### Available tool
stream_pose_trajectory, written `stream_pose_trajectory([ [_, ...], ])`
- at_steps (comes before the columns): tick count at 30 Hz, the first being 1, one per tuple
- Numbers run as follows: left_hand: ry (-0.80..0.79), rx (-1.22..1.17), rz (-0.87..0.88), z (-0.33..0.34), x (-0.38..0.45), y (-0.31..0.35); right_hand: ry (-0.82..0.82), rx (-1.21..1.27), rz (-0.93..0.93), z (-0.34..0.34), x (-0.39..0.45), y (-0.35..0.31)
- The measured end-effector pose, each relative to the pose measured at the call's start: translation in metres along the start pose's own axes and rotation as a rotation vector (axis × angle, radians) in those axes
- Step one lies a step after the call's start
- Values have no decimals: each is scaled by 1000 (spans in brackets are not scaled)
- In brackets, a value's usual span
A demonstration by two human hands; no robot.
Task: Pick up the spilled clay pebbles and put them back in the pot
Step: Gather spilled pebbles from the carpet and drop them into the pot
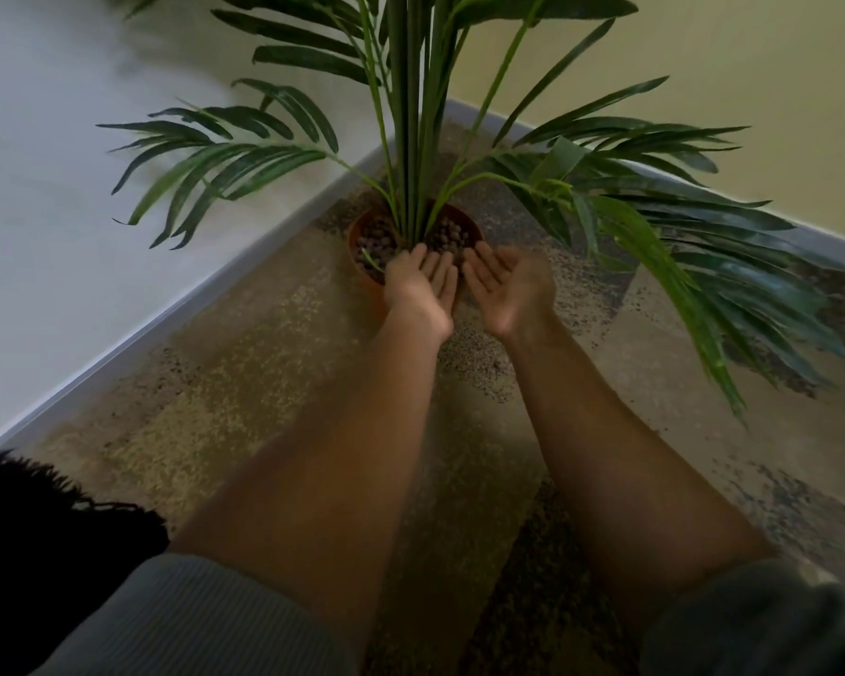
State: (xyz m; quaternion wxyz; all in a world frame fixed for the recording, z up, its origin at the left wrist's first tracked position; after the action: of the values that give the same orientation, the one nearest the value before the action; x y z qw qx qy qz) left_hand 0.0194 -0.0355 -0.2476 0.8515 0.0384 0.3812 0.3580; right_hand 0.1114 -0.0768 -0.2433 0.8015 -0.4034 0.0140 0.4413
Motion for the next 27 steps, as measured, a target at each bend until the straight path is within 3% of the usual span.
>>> stream_pose_trajectory([
  [4, -54, 279, -30, -9, 10, -21, 191, -157, -65, -37, 5, 3],
  [9, 43, 696, -15, -24, 25, -40, 294, -422, -8, -80, 10, 12],
  [19, 177, 1123, -26, -53, 68, -87, 226, -1163, 20, -145, 22, 27],
  [24, 247, 1341, -67, -69, 84, -99, 289, -1302, -29, -157, 30, 32],
  [27, 271, 1530, -5, -72, 89, -106, 277, -1387, -68, -155, 36, 31],
])
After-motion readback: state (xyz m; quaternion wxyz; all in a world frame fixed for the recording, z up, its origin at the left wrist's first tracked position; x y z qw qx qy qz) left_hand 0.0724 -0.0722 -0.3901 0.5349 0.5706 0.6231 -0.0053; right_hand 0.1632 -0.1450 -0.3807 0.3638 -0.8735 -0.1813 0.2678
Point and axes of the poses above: each hand's wrist, its own x-axis towards the middle knuckle, its own z-axis out of the palm, y = z × x, the point moved 2 cm from there along x, towards the middle knuckle, and after that the axes turned 11 degrees about -z, right-handed, at the moved point
